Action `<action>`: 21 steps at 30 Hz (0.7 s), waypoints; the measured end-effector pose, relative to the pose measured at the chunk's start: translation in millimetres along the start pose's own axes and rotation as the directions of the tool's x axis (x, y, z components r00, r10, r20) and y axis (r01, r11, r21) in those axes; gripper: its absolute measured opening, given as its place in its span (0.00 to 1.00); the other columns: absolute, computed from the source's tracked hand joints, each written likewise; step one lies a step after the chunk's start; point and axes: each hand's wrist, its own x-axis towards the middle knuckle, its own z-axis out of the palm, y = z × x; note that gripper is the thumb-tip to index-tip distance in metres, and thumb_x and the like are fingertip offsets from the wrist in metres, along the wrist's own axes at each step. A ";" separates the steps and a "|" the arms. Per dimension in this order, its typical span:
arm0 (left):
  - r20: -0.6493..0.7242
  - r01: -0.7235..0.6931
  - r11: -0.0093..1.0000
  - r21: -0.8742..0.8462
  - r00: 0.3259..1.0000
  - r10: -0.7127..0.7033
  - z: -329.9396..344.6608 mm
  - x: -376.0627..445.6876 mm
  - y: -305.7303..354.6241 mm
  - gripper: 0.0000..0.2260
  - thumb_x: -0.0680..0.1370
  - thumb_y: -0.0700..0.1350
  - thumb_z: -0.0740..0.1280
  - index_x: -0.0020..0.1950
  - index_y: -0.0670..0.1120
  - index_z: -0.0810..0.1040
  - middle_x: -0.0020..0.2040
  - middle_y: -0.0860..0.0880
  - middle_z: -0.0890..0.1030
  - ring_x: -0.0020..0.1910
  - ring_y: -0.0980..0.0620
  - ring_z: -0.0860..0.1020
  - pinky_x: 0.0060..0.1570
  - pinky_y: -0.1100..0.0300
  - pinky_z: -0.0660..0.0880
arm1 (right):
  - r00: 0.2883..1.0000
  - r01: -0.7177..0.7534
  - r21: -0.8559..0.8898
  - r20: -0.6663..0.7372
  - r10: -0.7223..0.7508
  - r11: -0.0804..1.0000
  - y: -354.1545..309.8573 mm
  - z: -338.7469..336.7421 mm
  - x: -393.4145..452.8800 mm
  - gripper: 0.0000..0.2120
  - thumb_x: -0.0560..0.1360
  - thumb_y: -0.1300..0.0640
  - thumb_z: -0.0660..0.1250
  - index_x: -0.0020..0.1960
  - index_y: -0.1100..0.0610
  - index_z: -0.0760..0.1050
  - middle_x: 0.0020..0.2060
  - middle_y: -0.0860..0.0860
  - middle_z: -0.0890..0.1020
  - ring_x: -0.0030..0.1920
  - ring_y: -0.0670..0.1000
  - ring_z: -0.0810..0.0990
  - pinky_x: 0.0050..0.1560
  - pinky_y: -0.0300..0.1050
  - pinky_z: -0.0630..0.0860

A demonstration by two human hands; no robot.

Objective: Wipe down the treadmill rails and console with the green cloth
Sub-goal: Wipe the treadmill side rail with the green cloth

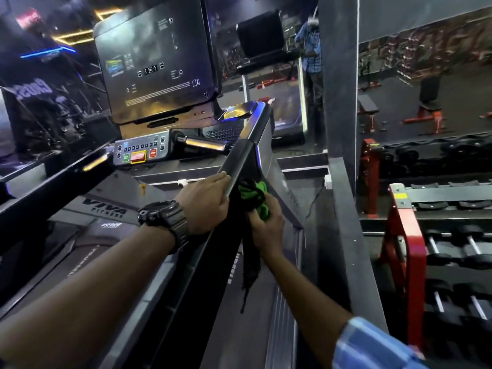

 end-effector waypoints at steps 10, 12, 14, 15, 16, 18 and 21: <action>0.090 -0.066 0.994 -0.086 0.993 0.074 -6.9 43.1 -4.5 0.21 0.73 0.50 0.59 0.61 0.40 0.71 0.62 0.42 0.73 0.65 0.43 0.71 0.66 0.55 0.64 | 0.990 0.120 0.031 0.066 -0.121 0.992 -17.9 2.6 29.8 0.24 0.67 0.54 0.66 0.62 0.57 0.77 0.59 0.53 0.80 0.60 0.50 0.78 0.62 0.39 0.73; 0.106 -0.060 0.998 -0.029 0.992 0.063 -2.4 44.8 -1.2 0.22 0.77 0.45 0.62 0.68 0.37 0.66 0.71 0.40 0.67 0.71 0.44 0.65 0.69 0.60 0.58 | 0.997 0.048 0.004 0.066 -0.048 0.999 -2.7 -3.1 26.7 0.23 0.66 0.52 0.65 0.60 0.55 0.78 0.57 0.53 0.82 0.58 0.51 0.80 0.59 0.42 0.75; 0.091 -0.043 0.999 0.000 0.995 0.042 -0.9 46.8 1.3 0.24 0.78 0.46 0.62 0.71 0.38 0.63 0.75 0.42 0.62 0.74 0.47 0.61 0.70 0.61 0.56 | 0.991 -0.125 -0.019 0.034 0.126 0.992 -9.8 0.5 49.4 0.16 0.68 0.53 0.66 0.55 0.53 0.79 0.50 0.54 0.83 0.52 0.54 0.81 0.50 0.44 0.75; 0.077 -0.043 0.999 -0.001 0.996 0.042 -1.4 47.3 2.8 0.24 0.78 0.46 0.62 0.71 0.38 0.63 0.75 0.43 0.61 0.74 0.48 0.61 0.71 0.60 0.57 | 0.980 -0.196 -0.055 0.010 0.197 0.979 -16.2 4.7 65.7 0.14 0.70 0.53 0.67 0.54 0.54 0.79 0.47 0.55 0.83 0.50 0.57 0.81 0.48 0.45 0.74; 0.074 -0.045 0.999 0.004 0.996 0.044 -2.5 46.9 3.9 0.24 0.78 0.47 0.62 0.71 0.39 0.64 0.75 0.43 0.62 0.73 0.47 0.62 0.70 0.59 0.59 | 0.979 -0.205 -0.078 0.000 0.206 0.976 -24.6 8.0 81.2 0.13 0.71 0.54 0.67 0.54 0.55 0.80 0.46 0.56 0.83 0.50 0.58 0.81 0.48 0.46 0.74; 0.071 -0.046 0.999 0.023 0.997 0.044 -3.9 47.2 2.7 0.23 0.78 0.48 0.61 0.69 0.39 0.66 0.73 0.43 0.65 0.71 0.46 0.65 0.68 0.57 0.61 | 0.992 -0.121 -0.070 0.014 0.122 0.990 -39.8 9.2 97.8 0.18 0.69 0.53 0.66 0.58 0.53 0.80 0.49 0.55 0.83 0.51 0.54 0.80 0.52 0.44 0.74; 0.048 -0.043 0.999 0.023 0.998 0.042 0.5 46.4 -1.4 0.19 0.75 0.50 0.60 0.63 0.42 0.71 0.68 0.44 0.71 0.65 0.42 0.71 0.61 0.51 0.70 | 0.988 0.124 -0.027 0.100 -0.120 0.992 -30.7 3.7 75.0 0.26 0.66 0.51 0.65 0.62 0.56 0.78 0.55 0.55 0.82 0.53 0.47 0.77 0.56 0.36 0.72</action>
